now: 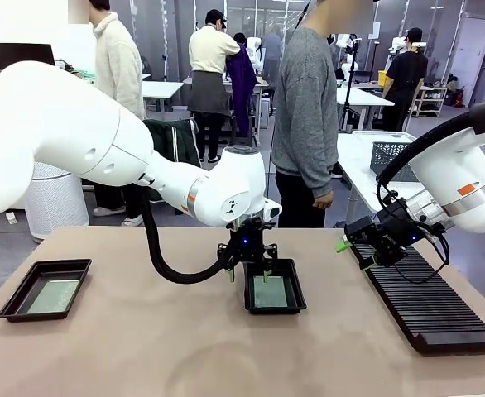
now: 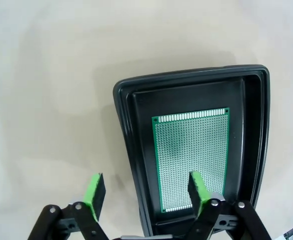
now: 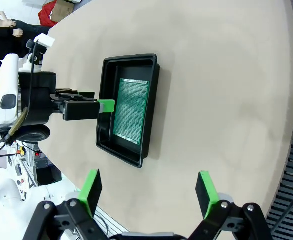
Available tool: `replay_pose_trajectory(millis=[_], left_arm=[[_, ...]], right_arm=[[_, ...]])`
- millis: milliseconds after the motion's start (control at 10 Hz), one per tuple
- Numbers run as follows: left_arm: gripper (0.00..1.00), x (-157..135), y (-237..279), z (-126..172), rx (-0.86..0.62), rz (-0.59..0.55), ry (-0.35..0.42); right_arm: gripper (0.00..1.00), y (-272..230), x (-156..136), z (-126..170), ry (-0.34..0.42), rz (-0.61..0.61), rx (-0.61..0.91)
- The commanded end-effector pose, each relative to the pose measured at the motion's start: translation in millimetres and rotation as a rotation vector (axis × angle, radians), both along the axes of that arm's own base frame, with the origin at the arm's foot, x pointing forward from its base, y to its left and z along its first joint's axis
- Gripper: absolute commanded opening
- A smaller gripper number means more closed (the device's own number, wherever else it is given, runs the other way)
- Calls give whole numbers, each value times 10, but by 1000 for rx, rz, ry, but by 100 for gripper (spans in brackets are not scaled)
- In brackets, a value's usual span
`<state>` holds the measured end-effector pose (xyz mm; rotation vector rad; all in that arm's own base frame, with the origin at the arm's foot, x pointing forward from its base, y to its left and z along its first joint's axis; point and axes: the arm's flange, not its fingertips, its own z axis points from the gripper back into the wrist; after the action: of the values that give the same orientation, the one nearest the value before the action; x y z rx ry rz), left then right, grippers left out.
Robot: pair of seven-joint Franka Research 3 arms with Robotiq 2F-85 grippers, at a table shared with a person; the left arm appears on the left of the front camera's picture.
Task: Inspect and transfer BCBs to ESD trays.
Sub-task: Pick up the ESD tray and place it on the left side of the table.
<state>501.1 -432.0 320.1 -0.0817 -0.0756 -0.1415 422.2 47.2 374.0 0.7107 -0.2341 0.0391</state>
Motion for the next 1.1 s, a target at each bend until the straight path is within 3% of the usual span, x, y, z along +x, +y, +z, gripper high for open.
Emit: replay_pose_trajectory(millis=[0,100,200,300,400,500,600,700,800,900,1000], left_arm=[[85,28,-10,3,-29,23,2],[70,30,-7,-6,-28,27,3],[72,35,0,-21,-37,35,10],[56,37,3,-18,-39,38,13],[58,32,-7,-27,-31,40,16],[42,32,-2,-37,-25,44,23],[43,29,3,-39,-18,50,24],[28,29,10,-42,-10,57,28],[29,28,7,-53,-4,65,29],[13,27,6,-45,-3,66,29],[15,26,3,-53,-1,68,30]], right_arm=[[100,-5,-10,-2,-3,-3,2],[100,-5,-10,-2,-3,-3,2],[100,-5,-10,-2,-3,-3,2],[100,-5,-10,-2,-3,-3,2],[100,-5,-10,-2,-3,-3,2],[100,-5,-10,-2,-3,-3,2],[100,-5,-10,-2,-3,-3,2],[100,-5,-10,-2,-3,-3,2],[100,-5,-10,-2,-3,-3,2],[100,-5,-10,-2,-3,-3,2],[100,-5,-10,-2,-3,-3,2]])
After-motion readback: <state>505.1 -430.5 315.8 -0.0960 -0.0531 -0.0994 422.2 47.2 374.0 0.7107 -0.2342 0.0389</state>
